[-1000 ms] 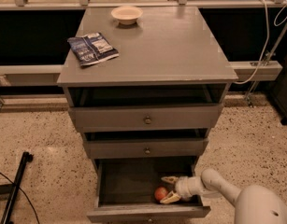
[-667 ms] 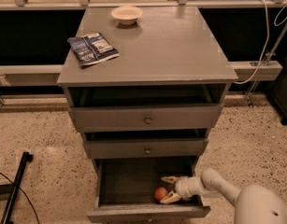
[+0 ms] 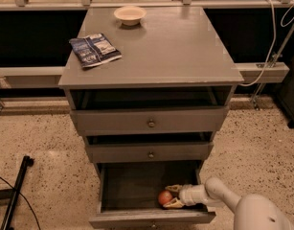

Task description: Pick apple from bottom drawer and place on counter

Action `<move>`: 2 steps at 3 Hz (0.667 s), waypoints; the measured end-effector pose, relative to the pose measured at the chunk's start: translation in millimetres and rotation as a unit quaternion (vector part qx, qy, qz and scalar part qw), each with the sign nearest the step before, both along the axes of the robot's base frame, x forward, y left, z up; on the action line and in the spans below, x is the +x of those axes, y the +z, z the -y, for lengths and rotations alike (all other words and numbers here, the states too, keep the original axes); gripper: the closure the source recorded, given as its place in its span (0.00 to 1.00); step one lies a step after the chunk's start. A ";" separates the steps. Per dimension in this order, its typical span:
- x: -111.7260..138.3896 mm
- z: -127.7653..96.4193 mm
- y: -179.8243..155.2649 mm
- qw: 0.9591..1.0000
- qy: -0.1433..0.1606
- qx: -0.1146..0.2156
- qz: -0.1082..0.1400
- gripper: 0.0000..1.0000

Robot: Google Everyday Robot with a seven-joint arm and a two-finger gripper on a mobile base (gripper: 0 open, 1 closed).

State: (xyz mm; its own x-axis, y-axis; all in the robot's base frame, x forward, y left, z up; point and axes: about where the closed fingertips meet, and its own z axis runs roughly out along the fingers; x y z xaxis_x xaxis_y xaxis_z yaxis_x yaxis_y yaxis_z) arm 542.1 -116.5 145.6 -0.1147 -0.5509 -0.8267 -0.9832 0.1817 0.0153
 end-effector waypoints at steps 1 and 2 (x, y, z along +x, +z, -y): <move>-1.1 0.2 -13.5 1.000 -0.006 -0.001 -0.011 0.40; 3.4 -14.0 -9.7 1.000 0.002 0.020 -0.008 0.40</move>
Offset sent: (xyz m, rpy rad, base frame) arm 0.0116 0.0268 -0.0012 0.0936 0.0006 0.0223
